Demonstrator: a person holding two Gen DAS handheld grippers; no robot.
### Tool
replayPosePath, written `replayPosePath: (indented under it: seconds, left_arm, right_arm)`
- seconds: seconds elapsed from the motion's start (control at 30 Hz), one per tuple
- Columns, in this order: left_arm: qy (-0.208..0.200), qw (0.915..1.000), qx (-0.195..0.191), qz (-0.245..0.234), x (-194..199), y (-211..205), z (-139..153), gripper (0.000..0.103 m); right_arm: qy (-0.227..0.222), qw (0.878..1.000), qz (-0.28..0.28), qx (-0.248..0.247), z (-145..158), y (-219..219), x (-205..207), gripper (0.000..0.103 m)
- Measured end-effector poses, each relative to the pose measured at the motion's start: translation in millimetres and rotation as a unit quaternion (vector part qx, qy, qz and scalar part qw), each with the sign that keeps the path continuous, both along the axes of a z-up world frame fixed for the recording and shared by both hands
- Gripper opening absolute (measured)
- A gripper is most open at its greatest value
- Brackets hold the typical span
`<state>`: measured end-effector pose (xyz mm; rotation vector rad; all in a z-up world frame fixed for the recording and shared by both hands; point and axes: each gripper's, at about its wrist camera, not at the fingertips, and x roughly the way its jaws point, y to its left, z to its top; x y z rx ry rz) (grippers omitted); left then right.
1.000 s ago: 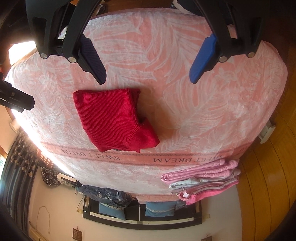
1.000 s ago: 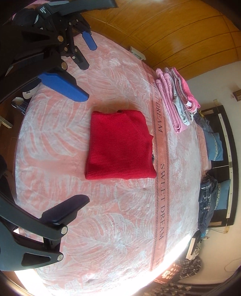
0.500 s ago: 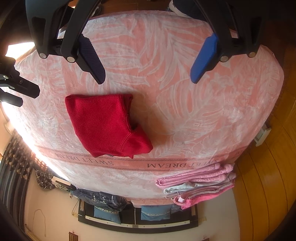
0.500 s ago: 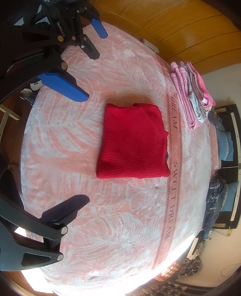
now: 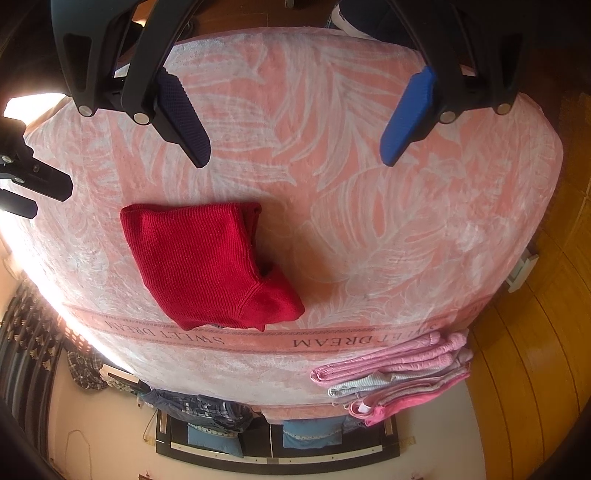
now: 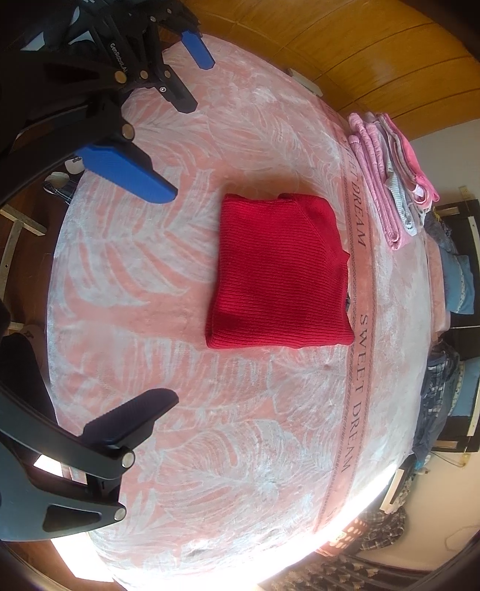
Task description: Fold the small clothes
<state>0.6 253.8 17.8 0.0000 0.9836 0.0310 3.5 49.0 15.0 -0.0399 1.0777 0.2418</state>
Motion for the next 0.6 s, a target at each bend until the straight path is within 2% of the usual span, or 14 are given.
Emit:
replayPosePath:
  seconds: [0.6]
  left_arm:
    - [0.012,0.9999,0.008,0.005,2.6,1.0,-11.2,0.094]
  right_arm:
    - [0.012,1.000,-0.012,-0.018,-10.7,-3.7,2.4,0.100]
